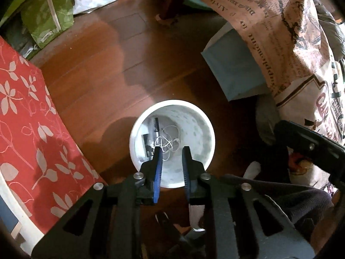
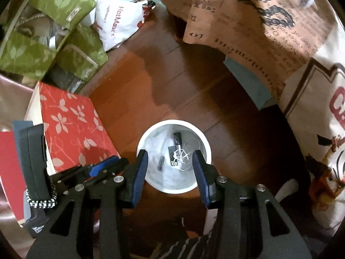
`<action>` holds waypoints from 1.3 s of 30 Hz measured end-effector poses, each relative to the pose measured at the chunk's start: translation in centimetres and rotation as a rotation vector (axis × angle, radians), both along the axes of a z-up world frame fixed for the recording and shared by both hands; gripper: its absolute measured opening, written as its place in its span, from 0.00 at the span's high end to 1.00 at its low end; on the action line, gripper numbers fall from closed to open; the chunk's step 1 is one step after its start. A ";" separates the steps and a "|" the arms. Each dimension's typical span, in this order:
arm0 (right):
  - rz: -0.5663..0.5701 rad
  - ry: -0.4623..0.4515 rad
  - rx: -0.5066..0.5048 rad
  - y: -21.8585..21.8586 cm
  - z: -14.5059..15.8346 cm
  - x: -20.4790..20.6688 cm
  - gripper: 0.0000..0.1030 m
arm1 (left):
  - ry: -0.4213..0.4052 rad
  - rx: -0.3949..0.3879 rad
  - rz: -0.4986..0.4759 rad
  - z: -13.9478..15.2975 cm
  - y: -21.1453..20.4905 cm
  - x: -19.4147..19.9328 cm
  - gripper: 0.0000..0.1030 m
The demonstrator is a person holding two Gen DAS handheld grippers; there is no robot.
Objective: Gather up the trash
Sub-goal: 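Open left gripper dropping pen into bin while right gripper releases earphones, then move both open tools back up to the items on the bed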
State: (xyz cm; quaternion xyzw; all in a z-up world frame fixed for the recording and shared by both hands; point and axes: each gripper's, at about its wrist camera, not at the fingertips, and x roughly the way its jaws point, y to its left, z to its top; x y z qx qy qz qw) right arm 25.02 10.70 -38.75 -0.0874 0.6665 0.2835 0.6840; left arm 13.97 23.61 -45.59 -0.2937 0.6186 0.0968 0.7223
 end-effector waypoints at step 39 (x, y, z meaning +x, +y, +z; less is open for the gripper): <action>-0.223 -0.774 0.311 -21.6 28.0 0.3 0.62 | -0.677 0.467 -0.260 34.4 -17.6 3.9 0.66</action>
